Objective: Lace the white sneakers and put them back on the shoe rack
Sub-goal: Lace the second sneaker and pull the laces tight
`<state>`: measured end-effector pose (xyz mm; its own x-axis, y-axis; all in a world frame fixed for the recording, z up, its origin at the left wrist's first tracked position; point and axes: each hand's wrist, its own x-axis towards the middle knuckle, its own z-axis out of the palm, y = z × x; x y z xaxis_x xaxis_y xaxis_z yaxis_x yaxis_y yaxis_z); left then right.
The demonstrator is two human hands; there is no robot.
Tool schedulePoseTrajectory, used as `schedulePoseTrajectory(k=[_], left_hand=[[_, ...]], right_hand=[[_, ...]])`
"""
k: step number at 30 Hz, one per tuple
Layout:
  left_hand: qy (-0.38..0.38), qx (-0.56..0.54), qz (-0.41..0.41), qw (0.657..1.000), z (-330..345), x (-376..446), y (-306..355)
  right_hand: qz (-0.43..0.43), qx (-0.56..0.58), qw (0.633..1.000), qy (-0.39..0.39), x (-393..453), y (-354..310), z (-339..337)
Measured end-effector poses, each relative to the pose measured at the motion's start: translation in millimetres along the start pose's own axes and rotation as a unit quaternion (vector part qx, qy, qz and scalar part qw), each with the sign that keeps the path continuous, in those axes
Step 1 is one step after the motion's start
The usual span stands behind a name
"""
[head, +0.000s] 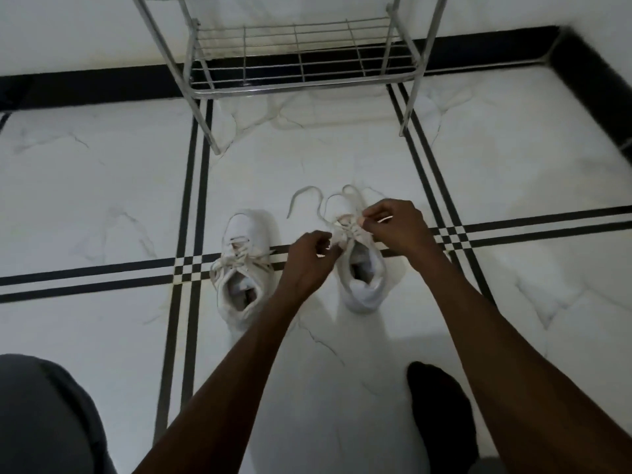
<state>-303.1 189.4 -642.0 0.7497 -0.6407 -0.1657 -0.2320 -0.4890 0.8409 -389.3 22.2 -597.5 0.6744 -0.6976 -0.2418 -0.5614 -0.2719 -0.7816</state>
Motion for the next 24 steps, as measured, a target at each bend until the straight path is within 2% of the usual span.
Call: schedulePoseTrajectory(k=[2,5,11,15,20,24], left_hand=[[-0.041,0.025,-0.003,0.999,16.4,-0.9,-5.7],[-0.033,0.021,0.006,0.999,22.7,-1.0,-9.0],[-0.029,0.013,0.018,0.999,11.4,7.9,-17.6],[-0.026,0.021,0.027,0.999,-3.6,5.0,-29.5],[-0.019,0.003,0.014,1.0,-20.9,0.7,-26.3],[0.005,0.031,0.027,0.999,-23.8,-3.1,-18.3]], right_hand=[[0.027,-0.046,0.998,-0.043,-0.8,16.3,-6.4],[0.032,-0.102,0.989,-0.104,-5.1,34.7,-0.4],[-0.02,-0.099,0.991,-0.086,-10.5,36.5,21.6],[-0.023,-0.054,0.994,-0.097,-12.3,34.6,32.8],[0.036,0.063,0.994,-0.086,-11.5,21.8,44.0],[0.055,0.057,0.991,-0.105,-11.1,11.9,55.9]])
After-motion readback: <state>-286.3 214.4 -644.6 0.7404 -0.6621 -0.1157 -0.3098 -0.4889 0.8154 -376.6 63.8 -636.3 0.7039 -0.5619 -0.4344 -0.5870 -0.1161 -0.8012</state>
